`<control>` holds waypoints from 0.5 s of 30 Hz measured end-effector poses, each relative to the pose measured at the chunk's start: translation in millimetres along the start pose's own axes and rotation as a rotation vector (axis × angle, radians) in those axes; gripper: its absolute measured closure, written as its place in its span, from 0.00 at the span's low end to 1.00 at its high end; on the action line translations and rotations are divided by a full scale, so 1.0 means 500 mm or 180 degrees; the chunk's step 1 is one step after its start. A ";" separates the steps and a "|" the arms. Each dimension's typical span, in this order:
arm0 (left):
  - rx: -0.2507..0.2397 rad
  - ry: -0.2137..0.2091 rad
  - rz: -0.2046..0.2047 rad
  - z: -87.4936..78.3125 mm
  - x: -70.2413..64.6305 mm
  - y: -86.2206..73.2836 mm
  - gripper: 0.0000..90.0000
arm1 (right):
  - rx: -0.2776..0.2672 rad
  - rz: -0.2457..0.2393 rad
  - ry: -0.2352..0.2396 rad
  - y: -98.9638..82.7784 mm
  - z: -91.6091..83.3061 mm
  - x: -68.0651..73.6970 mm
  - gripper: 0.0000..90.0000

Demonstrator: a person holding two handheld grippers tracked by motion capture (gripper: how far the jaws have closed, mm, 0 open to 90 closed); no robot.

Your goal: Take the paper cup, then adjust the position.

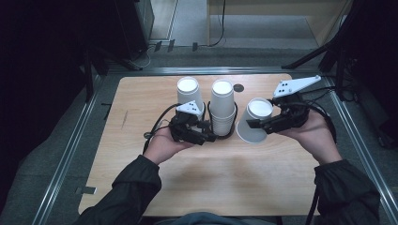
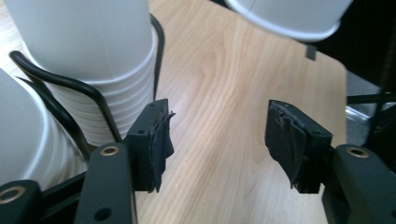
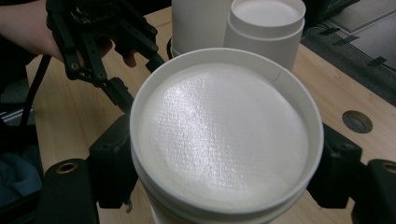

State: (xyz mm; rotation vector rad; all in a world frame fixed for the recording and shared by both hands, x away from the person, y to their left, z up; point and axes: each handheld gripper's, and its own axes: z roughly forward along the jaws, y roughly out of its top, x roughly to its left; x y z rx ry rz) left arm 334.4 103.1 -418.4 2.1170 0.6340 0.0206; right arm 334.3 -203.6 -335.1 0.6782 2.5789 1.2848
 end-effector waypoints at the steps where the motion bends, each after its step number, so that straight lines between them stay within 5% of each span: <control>1: -0.0006 -0.0015 0.0001 -0.002 0.002 -0.005 0.42 | -0.0003 0.0005 0.0009 -0.006 0.005 0.001 0.27; 15: 0.0013 -0.0070 -0.0041 -0.012 0.021 -0.065 0.33 | 0.0048 -0.0095 0.0239 -0.075 0.089 0.026 0.27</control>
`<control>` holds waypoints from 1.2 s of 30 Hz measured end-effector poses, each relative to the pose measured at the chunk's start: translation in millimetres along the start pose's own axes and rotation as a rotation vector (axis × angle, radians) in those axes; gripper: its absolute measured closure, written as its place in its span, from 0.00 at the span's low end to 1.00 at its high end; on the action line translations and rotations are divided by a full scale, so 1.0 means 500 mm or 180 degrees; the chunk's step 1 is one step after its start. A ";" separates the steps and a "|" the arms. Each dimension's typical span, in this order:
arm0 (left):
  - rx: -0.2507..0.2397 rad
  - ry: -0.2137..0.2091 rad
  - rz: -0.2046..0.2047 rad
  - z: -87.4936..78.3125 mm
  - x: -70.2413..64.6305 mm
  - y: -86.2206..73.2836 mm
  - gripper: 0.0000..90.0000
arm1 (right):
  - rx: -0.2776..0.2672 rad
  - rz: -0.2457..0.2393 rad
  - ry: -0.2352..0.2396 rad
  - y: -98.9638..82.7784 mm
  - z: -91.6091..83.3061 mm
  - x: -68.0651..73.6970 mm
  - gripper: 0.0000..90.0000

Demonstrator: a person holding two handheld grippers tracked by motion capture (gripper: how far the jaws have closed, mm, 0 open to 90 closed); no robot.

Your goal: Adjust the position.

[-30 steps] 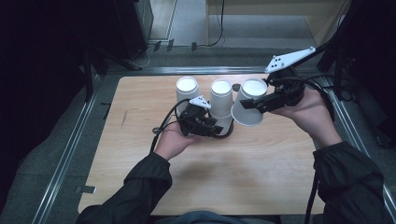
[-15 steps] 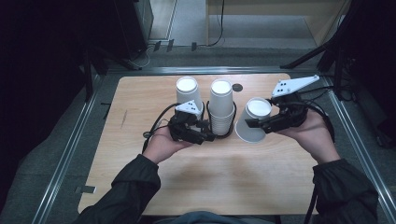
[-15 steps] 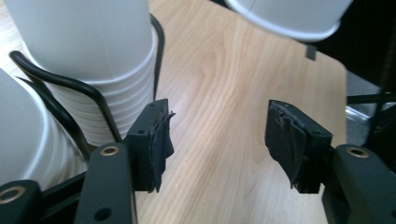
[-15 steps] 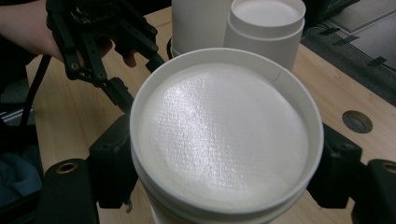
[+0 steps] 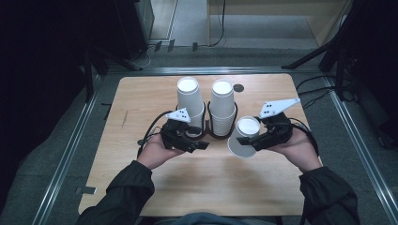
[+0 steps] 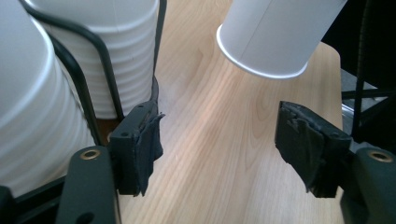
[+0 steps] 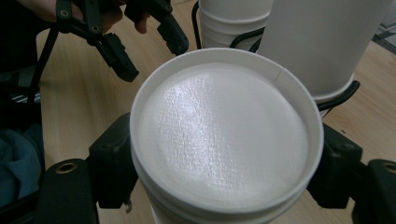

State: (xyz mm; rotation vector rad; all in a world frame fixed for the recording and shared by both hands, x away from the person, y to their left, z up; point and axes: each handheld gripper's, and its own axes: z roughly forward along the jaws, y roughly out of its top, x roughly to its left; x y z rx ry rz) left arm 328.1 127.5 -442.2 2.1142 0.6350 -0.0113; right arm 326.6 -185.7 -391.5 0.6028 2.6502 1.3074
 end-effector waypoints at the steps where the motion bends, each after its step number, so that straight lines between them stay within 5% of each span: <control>1: -0.0010 -0.0037 -0.0022 0.000 0.003 -0.006 0.30 | -0.0009 0.0014 0.0051 -0.009 0.011 -0.001 0.27; 8: -0.0003 -0.0021 -0.0018 0.004 0.003 -0.019 0.17 | 0.0013 0.0041 0.0152 -0.031 0.042 -0.001 0.27; 13: 0.0032 -0.0159 0.0013 0.008 0.002 -0.028 0.05 | 0.0028 0.0030 0.0232 -0.050 0.067 -0.004 0.27; 19: 0.0054 -0.0183 0.0035 0.016 -0.003 -0.034 0.01 | 0.0005 0.0077 0.0341 -0.061 0.090 -0.003 0.27; 27: 0.0281 -0.0222 0.0077 0.051 -0.001 -0.045 0.00 | -0.0007 0.0060 0.0431 -0.060 0.115 0.006 0.27; 36: 0.0336 -0.0245 0.0227 0.076 -0.013 -0.047 0.00 | -0.0133 0.0017 0.0555 -0.045 0.130 0.018 0.27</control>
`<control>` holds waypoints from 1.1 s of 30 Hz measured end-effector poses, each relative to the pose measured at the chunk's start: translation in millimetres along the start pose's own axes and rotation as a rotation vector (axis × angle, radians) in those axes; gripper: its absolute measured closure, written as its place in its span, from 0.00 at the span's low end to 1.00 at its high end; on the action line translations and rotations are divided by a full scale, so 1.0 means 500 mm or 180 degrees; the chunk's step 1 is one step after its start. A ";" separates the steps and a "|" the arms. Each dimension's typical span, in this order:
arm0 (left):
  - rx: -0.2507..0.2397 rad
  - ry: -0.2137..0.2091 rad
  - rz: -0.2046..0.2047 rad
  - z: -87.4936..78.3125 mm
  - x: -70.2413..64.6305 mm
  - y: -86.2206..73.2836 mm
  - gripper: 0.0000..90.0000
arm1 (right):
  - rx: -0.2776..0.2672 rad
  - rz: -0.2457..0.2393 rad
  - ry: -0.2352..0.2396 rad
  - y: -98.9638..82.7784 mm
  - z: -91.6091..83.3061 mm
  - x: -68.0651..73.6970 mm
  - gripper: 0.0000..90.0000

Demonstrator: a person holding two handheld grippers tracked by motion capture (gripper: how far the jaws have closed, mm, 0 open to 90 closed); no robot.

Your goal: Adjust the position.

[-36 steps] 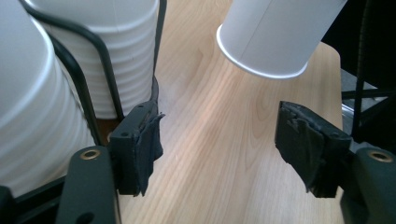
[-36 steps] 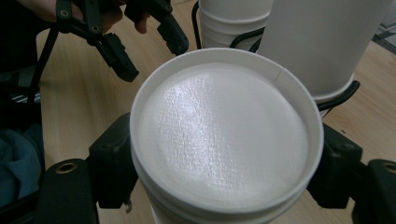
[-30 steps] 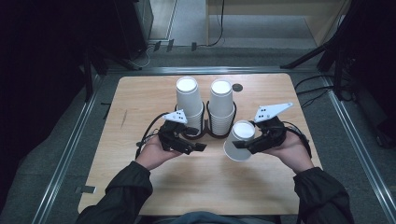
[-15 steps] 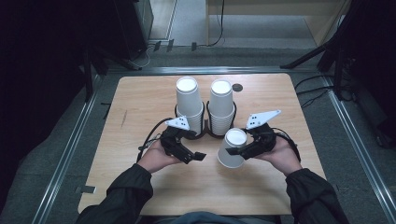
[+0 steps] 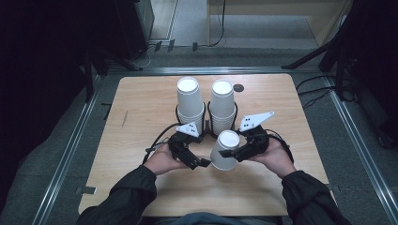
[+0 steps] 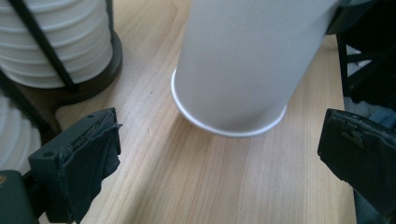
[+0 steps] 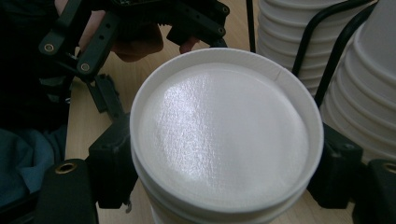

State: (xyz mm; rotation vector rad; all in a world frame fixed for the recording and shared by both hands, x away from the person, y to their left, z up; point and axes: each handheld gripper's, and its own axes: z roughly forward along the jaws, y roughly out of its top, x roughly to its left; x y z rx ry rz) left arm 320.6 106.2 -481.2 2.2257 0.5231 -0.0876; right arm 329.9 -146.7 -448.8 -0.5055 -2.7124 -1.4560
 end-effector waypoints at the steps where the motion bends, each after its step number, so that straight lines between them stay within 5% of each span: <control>1: 0.0011 -0.0006 0.0021 0.003 -0.001 0.000 0.00 | 0.0008 -0.0012 0.0038 0.002 0.004 0.003 0.27; 17: -0.0078 0.0005 0.0136 0.022 -0.022 0.000 0.00 | -0.0176 -0.0074 0.0250 0.033 0.023 0.020 0.27; 26: -0.0195 -0.0094 0.0088 0.021 -0.024 -0.002 0.00 | -0.0313 -0.0048 0.0337 0.041 0.029 0.026 0.27; 30: -0.0259 -0.0080 0.0268 0.010 -0.032 0.000 0.13 | -0.0373 0.0018 0.0398 0.041 0.027 0.022 0.27; 33: -0.0195 -0.0083 0.0273 0.010 -0.032 0.003 0.16 | -0.0352 0.0032 0.0404 0.038 0.029 0.021 0.27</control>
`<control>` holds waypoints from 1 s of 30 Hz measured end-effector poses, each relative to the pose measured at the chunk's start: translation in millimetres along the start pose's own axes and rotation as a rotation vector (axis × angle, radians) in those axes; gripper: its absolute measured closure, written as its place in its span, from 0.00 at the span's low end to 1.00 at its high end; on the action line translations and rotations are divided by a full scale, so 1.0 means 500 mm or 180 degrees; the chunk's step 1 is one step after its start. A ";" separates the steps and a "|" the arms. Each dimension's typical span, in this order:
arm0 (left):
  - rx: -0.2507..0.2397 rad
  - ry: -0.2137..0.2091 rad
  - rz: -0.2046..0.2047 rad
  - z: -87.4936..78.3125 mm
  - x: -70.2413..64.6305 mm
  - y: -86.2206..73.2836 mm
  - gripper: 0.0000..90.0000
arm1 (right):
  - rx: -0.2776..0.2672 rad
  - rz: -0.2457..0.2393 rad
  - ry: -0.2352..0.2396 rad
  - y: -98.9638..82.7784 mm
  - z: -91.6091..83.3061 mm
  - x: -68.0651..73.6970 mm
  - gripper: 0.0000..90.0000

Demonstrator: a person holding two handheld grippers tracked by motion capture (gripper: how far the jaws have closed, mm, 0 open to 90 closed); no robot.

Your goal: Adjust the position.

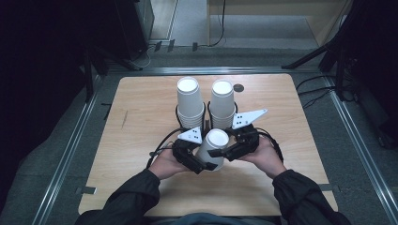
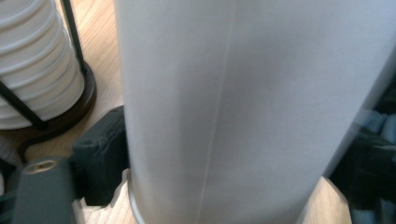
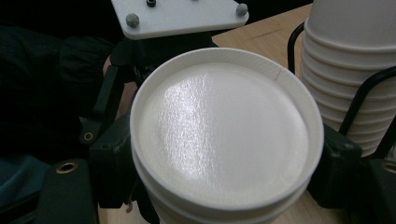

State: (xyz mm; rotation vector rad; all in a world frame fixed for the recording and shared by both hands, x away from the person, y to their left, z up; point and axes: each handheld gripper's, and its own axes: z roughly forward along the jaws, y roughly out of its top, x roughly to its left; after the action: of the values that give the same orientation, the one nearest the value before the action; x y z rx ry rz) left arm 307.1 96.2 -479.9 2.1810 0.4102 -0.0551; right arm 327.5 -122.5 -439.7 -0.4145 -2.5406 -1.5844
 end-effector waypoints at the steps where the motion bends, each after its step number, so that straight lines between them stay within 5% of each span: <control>1: 0.0017 -0.0002 0.0007 0.000 0.001 0.001 0.17 | 0.0016 0.0015 0.0005 0.000 0.000 -0.001 0.27; 8: 0.0086 0.0028 0.0029 -0.014 0.010 0.007 0.19 | 0.0067 0.0083 -0.0038 0.000 -0.003 -0.002 0.18; 14: 0.0132 0.0006 -0.0095 -0.030 0.023 0.008 0.18 | 0.0173 0.0061 -0.0129 -0.003 -0.010 -0.003 0.18; 21: 0.0150 0.0067 -0.0097 -0.062 0.032 0.009 0.18 | 0.0337 -0.0027 -0.0190 -0.015 -0.010 -0.002 0.21; 30: 0.0437 0.0208 -0.0082 -0.081 0.037 0.002 0.18 | 0.0489 -0.0026 -0.0205 -0.038 -0.006 -0.004 0.22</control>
State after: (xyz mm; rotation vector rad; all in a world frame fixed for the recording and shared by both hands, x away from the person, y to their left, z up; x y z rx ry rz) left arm 320.3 132.8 -458.2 2.3175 0.4839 -0.0270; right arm 323.8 -133.5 -455.0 -0.4447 -2.6914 -1.3872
